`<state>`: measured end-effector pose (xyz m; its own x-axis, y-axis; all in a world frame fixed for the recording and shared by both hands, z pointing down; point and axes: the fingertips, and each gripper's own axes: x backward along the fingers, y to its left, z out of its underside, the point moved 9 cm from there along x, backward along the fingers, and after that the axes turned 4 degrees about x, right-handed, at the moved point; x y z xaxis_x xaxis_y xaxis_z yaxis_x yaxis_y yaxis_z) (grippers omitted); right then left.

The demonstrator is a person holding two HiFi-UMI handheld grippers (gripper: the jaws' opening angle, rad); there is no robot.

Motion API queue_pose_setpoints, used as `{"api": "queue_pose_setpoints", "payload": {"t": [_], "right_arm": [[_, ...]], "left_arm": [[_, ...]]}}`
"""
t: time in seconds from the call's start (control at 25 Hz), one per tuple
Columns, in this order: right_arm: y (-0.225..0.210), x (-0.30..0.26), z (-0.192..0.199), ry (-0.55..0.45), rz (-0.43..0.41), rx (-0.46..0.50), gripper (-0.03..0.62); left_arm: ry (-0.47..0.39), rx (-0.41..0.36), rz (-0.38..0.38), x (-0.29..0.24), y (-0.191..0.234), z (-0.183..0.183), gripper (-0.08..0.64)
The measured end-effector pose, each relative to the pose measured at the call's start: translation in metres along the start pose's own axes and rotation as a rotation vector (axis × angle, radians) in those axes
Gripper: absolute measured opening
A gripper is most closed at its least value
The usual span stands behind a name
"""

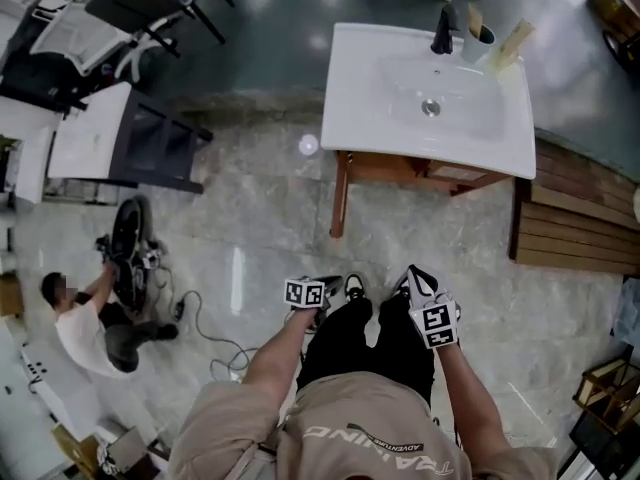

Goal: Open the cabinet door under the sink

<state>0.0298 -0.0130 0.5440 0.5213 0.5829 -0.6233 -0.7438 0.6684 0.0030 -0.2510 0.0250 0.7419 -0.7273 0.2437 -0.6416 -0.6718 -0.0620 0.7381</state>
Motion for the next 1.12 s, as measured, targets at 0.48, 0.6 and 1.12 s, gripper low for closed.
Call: {"api": "queue_pose_setpoints", "payload": {"t": [0.48,0.6,1.12], "right_arm": [[-0.011,0.061,-0.006,-0.06,0.089,-0.061,0.003],[-0.021,0.074,-0.014,-0.102,0.119,-0.08,0.002],[-0.08,0.128,-0.066,-0.256,0.239,-0.013,0.003]], "left_arm": [[-0.056,-0.298,0.112,0.017,-0.138,-0.04,0.014],[-0.135,-0.315,0.087,0.034,-0.167,-0.063,0.014],[-0.393,-0.73,0.011,0.09,-0.309,-0.169,0.015]]}}
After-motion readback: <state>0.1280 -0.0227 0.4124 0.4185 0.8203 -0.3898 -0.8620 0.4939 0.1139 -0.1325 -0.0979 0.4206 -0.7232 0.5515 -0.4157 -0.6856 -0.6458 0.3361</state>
